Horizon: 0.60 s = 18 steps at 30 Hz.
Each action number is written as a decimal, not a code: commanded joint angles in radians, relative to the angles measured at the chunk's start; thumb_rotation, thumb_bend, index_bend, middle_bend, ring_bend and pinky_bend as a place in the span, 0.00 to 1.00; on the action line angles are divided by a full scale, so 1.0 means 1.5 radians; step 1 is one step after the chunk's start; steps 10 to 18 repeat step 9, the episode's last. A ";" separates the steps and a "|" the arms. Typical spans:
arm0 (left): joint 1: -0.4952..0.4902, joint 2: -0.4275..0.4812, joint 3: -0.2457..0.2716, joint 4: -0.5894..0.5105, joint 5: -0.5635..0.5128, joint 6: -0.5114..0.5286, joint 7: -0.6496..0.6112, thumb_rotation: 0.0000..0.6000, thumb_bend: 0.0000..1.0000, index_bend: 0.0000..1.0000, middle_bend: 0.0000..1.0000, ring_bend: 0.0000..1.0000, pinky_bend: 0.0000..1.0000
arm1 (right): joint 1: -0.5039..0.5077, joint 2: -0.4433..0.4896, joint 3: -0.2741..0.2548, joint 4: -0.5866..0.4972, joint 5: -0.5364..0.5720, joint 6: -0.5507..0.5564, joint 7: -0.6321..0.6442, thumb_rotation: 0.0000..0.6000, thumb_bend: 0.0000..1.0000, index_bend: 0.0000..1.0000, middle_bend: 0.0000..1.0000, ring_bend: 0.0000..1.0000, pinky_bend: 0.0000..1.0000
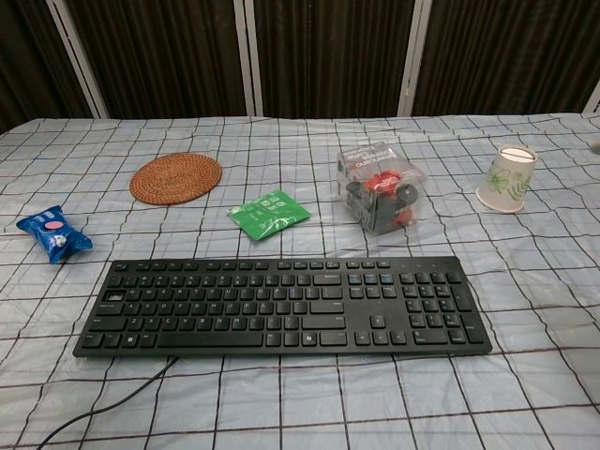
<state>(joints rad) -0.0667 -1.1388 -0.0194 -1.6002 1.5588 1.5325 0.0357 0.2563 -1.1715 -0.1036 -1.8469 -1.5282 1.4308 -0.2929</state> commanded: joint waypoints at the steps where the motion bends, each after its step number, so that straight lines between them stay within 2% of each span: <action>1: 0.000 -0.001 0.000 0.001 0.000 0.000 0.001 1.00 0.00 0.00 0.00 0.00 0.00 | -0.045 0.018 -0.018 0.067 -0.042 0.058 0.060 1.00 0.18 0.00 0.00 0.00 0.08; 8: 0.001 -0.002 0.002 0.002 0.006 0.005 0.003 1.00 0.00 0.00 0.00 0.00 0.00 | -0.065 0.025 0.003 0.095 -0.024 0.068 0.123 1.00 0.18 0.00 0.00 0.00 0.08; 18: 0.002 -0.002 0.002 0.002 0.006 0.005 0.003 1.00 0.00 0.00 0.00 0.00 0.00 | -0.066 0.023 0.005 0.097 -0.025 0.068 0.126 1.00 0.18 0.00 0.00 0.00 0.08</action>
